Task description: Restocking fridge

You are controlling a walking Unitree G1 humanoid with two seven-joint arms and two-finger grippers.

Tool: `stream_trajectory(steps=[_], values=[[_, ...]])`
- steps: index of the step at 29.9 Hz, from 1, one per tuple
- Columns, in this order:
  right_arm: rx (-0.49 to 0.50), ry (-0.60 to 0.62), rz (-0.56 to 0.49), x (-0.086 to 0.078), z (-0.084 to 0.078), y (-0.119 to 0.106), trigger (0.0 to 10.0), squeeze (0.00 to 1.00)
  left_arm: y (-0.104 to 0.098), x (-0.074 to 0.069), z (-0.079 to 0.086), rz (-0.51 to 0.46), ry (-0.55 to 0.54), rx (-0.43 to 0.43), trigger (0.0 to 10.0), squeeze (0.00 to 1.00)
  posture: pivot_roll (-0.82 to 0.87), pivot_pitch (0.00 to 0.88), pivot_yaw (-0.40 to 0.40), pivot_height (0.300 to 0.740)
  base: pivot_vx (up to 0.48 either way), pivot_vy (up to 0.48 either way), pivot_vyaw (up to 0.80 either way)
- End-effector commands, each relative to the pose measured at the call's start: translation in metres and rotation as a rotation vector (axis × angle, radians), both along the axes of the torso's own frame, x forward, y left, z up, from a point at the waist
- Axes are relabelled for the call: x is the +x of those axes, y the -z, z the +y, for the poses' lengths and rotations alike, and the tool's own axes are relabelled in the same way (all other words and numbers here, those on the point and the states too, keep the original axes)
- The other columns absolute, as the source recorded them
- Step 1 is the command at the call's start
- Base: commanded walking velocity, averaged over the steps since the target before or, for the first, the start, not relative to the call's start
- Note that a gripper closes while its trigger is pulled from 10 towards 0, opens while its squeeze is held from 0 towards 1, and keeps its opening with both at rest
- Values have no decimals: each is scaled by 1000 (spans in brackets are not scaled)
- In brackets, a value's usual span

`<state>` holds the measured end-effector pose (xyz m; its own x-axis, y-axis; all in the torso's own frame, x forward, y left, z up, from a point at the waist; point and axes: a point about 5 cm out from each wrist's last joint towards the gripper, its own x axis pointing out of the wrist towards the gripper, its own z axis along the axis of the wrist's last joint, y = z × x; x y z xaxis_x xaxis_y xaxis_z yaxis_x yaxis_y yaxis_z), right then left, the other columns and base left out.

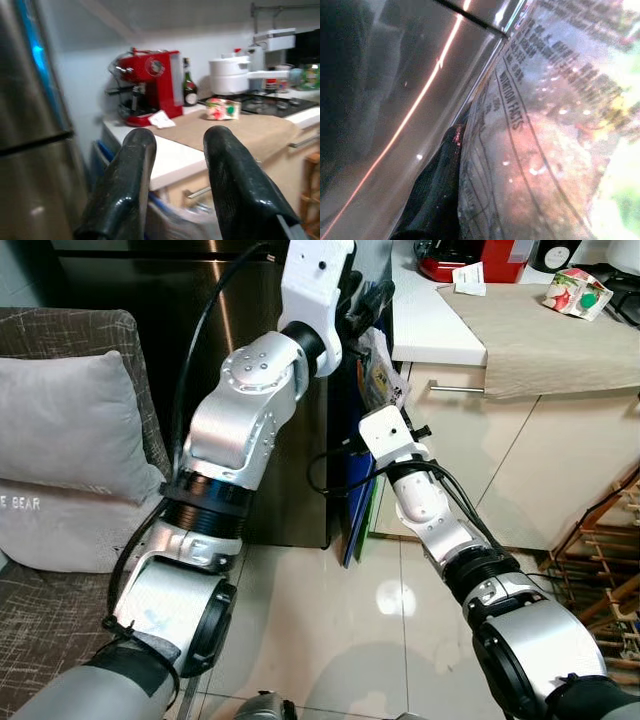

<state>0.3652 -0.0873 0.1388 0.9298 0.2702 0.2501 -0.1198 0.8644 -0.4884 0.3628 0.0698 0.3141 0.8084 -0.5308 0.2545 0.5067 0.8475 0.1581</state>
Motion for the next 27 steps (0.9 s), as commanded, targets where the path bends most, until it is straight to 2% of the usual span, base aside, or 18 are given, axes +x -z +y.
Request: stream_trajectory(steps=[1, 2, 3, 4, 5, 7, 9, 13, 14, 15, 16, 17, 18, 19, 20, 23, 27], values=[[58, 11, -4, 2, -4, -7, 0, 0, 9, 2, 19, 24, -69, 2, 10000, 1000, 12, 0, 33, 736, 0, 0, 0], [58, 11, -4, 2, -4, -7, 0, 0, 9, 2, 19, 24, -69, 2, 10000, 1000, 12, 0, 33, 736, 0, 0, 0], [88, 23, 18, 3, -8, -5, 0, 0, 15, 3, 27, 40, -100, -14, 10000, 1000, 13, 0, 32, 736, 0, 0, 0], [140, 46, 66, 4, -17, -1, 0, 0, 31, 4, 39, 66, -157, 1, 10000, 1000, 13, 0, 28, 736, 0, 0, 0], [161, 57, 87, 4, -22, 2, 0, 0, 39, 4, 45, 75, -197, 6, 10000, 1000, 12, 2, 25, 736, 0, 0, 0], [171, 63, 99, 4, -24, 4, 0, 0, 44, 3, 48, 79, -222, 12, 10000, 1000, 12, 2, 25, 736, 0, 0, 0], [267, 104, 165, 3, -38, 11, 0, 0, 72, 0, 54, 135, -289, 13, 10000, 1000, 16, 11, 11, 736, 0, 0, 0], [421, 146, 208, 2, -58, 14, 0, 0, 110, -6, 58, 223, -356, 4, 10000, 1000, 10, 20, 4, 736, 0, 0, 0], [439, 155, 198, 1, -64, 12, 0, 0, 121, -9, 59, 246, -374, -8, 10000, 792, 4, 22, 3, 736, 0, 0, 0], [445, 160, 190, 1, -68, 11, 0, 0, 127, -11, 60, 258, -383, -16, 10000, 792, 4, 22, 2, 736, 0, 0, 0], [450, 162, 179, -1, -71, 10, 0, 0, 133, -14, 61, 263, -402, -12, 10000, 0, 2, 21, 3, 736, 0, 0, 0], [453, 162, 173, -2, -73, 9, 0, 0, 137, -15, 62, 264, -415, -8, 10000, 0, 2, 21, 3, 736, 0, 0, 0], [427, 157, 145, -9, -79, 10, 0, 0, 151, -23, 64, 272, -431, -1, 10000, 0, -1, 23, 1, 736, 0, 0, 0], [427, 157, 145, -9, -79, 10, 0, 0, 151, -23, 64, 272, -431, -1, 10000, 0, -1, 23, 1, 736, 0, 0, 0], [394, 149, 129, -15, -82, 11, 0, 0, 159, -28, 66, 275, -454, 15, 10000, 0, 3, 23, 0, 736, 0, 0, 0], [337, 135, 112, -32, -89, 17, 0, 0, 176, -45, 77, 291, -505, -11, 10000, 0, 2, 30, 0, 736, 0, 0, 0], [315, 140, 122, -45, -92, 22, 0, 0, 189, -62, 87, 305, -531, 7, 10000, 0, -6, 32, 9, 736, 0, 0, 0]])
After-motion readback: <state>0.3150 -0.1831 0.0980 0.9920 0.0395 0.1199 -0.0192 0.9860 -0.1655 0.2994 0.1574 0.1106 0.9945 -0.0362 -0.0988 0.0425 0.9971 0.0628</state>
